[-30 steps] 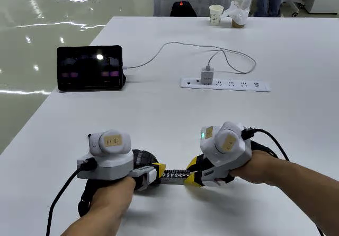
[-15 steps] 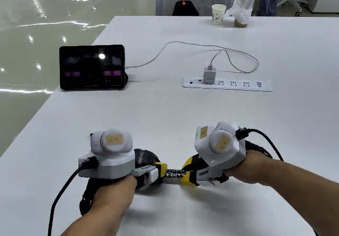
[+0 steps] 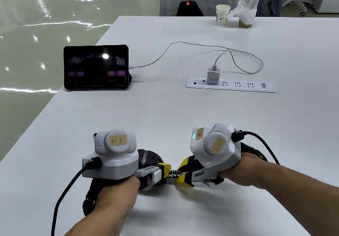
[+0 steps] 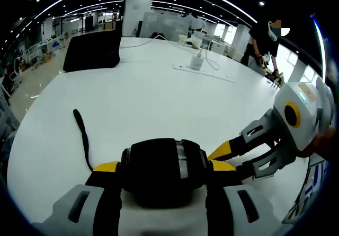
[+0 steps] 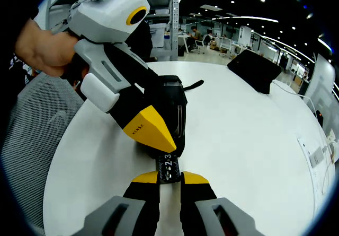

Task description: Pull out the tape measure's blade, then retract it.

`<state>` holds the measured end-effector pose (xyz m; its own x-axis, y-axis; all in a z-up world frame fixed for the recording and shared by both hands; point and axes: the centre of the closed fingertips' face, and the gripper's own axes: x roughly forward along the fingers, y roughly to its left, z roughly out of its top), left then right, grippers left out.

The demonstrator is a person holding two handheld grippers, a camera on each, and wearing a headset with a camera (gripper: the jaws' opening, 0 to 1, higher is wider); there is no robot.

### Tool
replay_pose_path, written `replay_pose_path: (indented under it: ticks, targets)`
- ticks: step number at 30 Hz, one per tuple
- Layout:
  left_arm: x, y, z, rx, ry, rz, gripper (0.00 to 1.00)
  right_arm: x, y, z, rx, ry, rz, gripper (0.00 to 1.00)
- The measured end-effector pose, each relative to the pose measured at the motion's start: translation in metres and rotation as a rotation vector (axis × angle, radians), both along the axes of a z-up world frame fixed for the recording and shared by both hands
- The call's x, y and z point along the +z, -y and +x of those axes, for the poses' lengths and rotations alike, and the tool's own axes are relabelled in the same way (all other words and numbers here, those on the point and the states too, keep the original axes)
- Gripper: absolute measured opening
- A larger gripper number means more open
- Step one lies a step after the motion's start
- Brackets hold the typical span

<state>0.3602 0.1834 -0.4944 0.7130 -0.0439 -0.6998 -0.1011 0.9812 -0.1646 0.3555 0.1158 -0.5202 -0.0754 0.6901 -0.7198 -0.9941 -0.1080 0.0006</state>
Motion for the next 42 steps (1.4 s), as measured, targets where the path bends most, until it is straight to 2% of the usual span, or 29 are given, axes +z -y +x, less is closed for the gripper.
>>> replay_pose_path:
  ticks: [23, 42]
  targets:
    - [0.0, 0.0, 0.001, 0.0, 0.0, -0.001, 0.59, -0.001, -0.017, -0.003, 0.012, -0.004, 0.016, 0.11]
    - [0.001, 0.001, 0.001, -0.006, 0.004, 0.008, 0.61, -0.001, -0.016, -0.004, 0.017, 0.012, 0.002, 0.12]
